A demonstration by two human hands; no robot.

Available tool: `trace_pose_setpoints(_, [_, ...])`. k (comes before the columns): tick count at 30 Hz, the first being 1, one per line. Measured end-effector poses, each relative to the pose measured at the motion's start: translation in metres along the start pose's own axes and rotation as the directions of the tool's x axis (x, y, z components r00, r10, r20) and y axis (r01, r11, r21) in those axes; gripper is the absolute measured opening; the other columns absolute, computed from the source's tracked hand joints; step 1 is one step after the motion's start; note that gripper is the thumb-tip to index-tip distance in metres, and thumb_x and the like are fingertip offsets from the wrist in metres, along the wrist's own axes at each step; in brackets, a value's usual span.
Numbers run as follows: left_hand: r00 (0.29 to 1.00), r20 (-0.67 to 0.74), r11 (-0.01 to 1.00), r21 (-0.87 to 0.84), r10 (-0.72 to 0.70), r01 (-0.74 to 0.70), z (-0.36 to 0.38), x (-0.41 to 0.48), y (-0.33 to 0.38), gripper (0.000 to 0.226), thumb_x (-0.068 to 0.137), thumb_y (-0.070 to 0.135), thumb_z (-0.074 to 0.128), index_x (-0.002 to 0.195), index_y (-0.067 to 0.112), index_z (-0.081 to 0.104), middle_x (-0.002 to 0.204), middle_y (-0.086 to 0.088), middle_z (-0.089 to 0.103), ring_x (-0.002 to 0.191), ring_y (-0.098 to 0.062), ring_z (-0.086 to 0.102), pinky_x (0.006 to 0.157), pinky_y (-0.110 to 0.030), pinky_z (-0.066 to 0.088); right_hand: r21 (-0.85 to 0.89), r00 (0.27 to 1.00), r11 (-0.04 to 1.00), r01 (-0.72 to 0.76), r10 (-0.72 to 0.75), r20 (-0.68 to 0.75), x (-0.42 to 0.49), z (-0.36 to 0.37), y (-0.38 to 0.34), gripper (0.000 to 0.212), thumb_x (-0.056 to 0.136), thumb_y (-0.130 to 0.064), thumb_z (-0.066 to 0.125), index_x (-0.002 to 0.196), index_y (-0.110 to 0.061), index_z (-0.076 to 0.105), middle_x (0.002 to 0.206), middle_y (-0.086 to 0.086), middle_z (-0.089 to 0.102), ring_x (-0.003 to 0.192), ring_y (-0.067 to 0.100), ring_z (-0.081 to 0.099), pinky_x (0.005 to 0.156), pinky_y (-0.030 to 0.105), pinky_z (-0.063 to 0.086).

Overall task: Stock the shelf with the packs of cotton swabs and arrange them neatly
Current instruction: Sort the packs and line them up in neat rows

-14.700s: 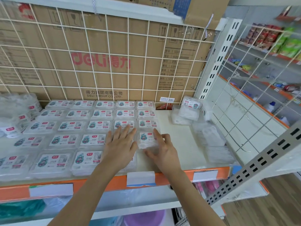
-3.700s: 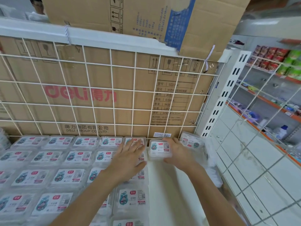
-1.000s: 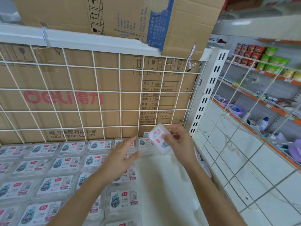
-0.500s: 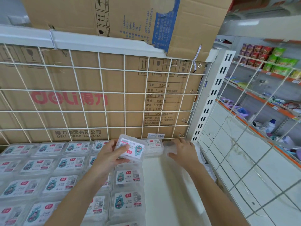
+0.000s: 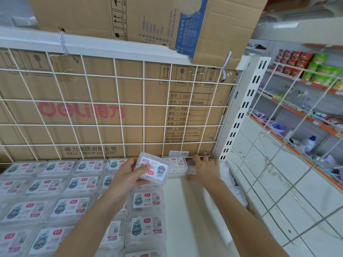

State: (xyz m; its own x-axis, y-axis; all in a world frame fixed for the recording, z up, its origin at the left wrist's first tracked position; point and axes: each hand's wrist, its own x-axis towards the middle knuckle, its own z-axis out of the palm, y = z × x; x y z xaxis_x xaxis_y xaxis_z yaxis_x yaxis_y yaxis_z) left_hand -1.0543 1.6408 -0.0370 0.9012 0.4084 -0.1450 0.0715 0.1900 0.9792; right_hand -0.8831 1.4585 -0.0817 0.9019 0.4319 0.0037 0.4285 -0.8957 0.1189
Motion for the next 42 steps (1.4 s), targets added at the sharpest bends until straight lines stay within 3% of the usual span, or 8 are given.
trace_pose_setpoints(4, [1.0,-0.002,1.0,-0.013,0.0,0.0,0.0,-0.002,0.0,0.023,0.088,0.011,0.063,0.11,0.007,0.059,0.096,-0.008,0.073,0.09,-0.019,0.07,0.073,-0.028,0.058,0.017,1.0,1.0,0.012,-0.012,0.021,0.002,-0.003,0.004,0.076,0.076,-0.062,0.061,0.135,-0.022,0.034,0.146,0.016,0.032,0.127,0.03,0.043,0.107,0.041,0.024])
trace_pose_setpoints(10, [1.0,-0.012,1.0,0.009,-0.001,0.001,0.002,-0.003,0.001,0.023,0.088,0.013,0.063,0.11,0.008,0.06,0.099,-0.007,0.073,0.092,-0.018,0.07,0.073,-0.028,0.058,0.059,0.999,0.997,0.039,-0.04,0.017,0.0,-0.005,0.004,0.07,0.074,-0.055,0.065,0.129,-0.021,0.039,0.13,0.011,0.042,0.112,0.026,0.053,0.106,0.042,0.023])
trace_pose_setpoints(15, [1.0,-0.013,1.0,0.004,0.009,-0.009,0.001,-0.006,0.002,0.022,0.088,0.013,0.063,0.109,0.007,0.059,0.1,-0.009,0.072,0.092,-0.018,0.07,0.074,-0.028,0.058,0.225,0.99,0.97,0.096,-0.07,-0.12,-0.004,-0.007,0.008,0.052,0.076,-0.043,0.063,0.123,-0.024,0.048,0.119,0.002,0.047,0.11,0.025,0.056,0.109,0.041,0.019])
trace_pose_setpoints(17, [1.0,-0.011,1.0,0.009,0.01,-0.01,0.001,-0.006,0.003,0.023,0.088,0.014,0.063,0.11,0.007,0.059,0.101,-0.008,0.072,0.092,-0.018,0.07,0.075,-0.028,0.058,0.265,0.988,0.956,0.124,-0.095,-0.121,-0.005,-0.009,0.011,0.056,0.077,-0.042,0.065,0.127,-0.025,0.047,0.121,0.003,0.045,0.112,0.025,0.054,0.111,0.042,0.015])
trace_pose_setpoints(28, [1.0,0.002,1.0,0.021,0.008,-0.008,0.008,-0.011,0.005,0.026,0.088,0.014,0.063,0.113,0.008,0.059,0.099,-0.007,0.073,0.091,-0.018,0.07,0.074,-0.028,0.058,-0.007,0.998,0.998,0.057,-0.057,0.04,0.002,-0.004,0.011,0.079,0.076,-0.061,0.062,0.136,-0.016,0.035,0.145,0.015,0.033,0.125,0.029,0.045,0.111,0.044,0.022])
trace_pose_setpoints(33, [1.0,-0.013,1.0,0.017,0.008,-0.007,0.006,-0.012,0.004,0.024,0.088,0.014,0.063,0.111,0.01,0.059,0.098,-0.007,0.073,0.09,-0.017,0.07,0.075,-0.029,0.058,-0.028,0.998,0.998,0.052,-0.051,0.039,0.004,-0.003,0.008,0.085,0.076,-0.071,0.053,0.139,-0.018,0.032,0.149,0.016,0.028,0.134,0.028,0.035,0.11,0.045,0.019])
trace_pose_setpoints(37, [1.0,-0.007,1.0,0.009,0.01,-0.01,0.008,-0.012,0.003,0.021,0.088,0.013,0.063,0.109,0.009,0.06,0.099,-0.008,0.073,0.09,-0.017,0.07,0.072,-0.027,0.058,-0.02,0.999,0.999,0.045,-0.045,-0.01,0.003,0.001,0.009,0.075,0.077,-0.064,0.057,0.135,-0.02,0.036,0.141,0.014,0.038,0.122,0.028,0.047,0.108,0.041,0.025])
trace_pose_setpoints(42, [1.0,-0.002,1.0,-0.012,0.017,-0.017,0.008,-0.011,0.004,0.024,0.088,0.012,0.063,0.11,0.008,0.059,0.096,-0.006,0.073,0.089,-0.017,0.07,0.068,-0.025,0.057,0.018,0.998,0.998,0.062,-0.062,0.01,0.004,0.0,0.013,0.076,0.072,-0.062,0.063,0.133,-0.023,0.039,0.139,0.01,0.04,0.122,0.026,0.047,0.105,0.038,0.027])
